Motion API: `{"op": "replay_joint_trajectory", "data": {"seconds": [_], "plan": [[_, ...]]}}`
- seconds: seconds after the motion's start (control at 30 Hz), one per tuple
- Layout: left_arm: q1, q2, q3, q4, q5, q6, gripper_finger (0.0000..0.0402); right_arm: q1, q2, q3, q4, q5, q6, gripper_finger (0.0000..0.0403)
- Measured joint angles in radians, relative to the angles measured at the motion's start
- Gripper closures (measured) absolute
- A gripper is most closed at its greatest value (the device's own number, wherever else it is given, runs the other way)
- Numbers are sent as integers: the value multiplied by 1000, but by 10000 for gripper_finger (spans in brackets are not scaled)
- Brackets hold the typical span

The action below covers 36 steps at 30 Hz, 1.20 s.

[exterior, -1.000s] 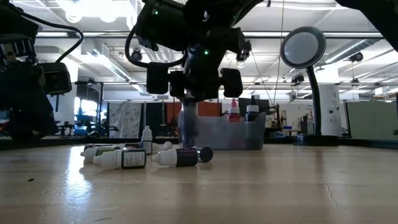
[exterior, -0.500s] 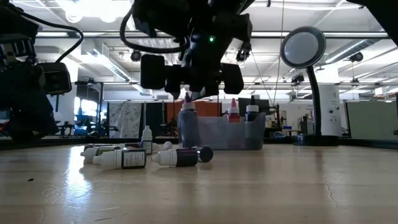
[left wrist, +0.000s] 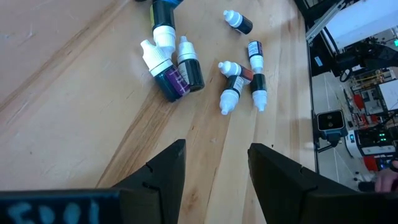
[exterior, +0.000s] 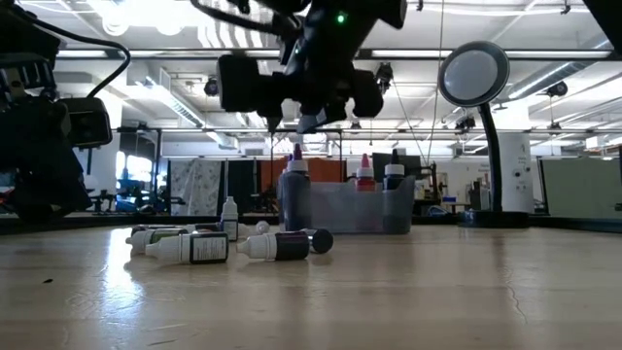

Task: Pick & Place food coloring
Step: Put the small dark green food coloring bottle into the black transparent bin

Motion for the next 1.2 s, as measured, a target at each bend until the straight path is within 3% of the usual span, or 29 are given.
{"op": "replay_joint_trajectory", "data": {"seconds": [0.6,1.03,1.2], "plan": [[0,0,0,0,0,0,250,154,-60,0,1,-21,-122,206],[0,0,0,0,0,0,250,297,-108,0,-5,-600,39,206],[0,0,0,0,0,0,250,366,-92,0,-20,-688,102,207]]}}
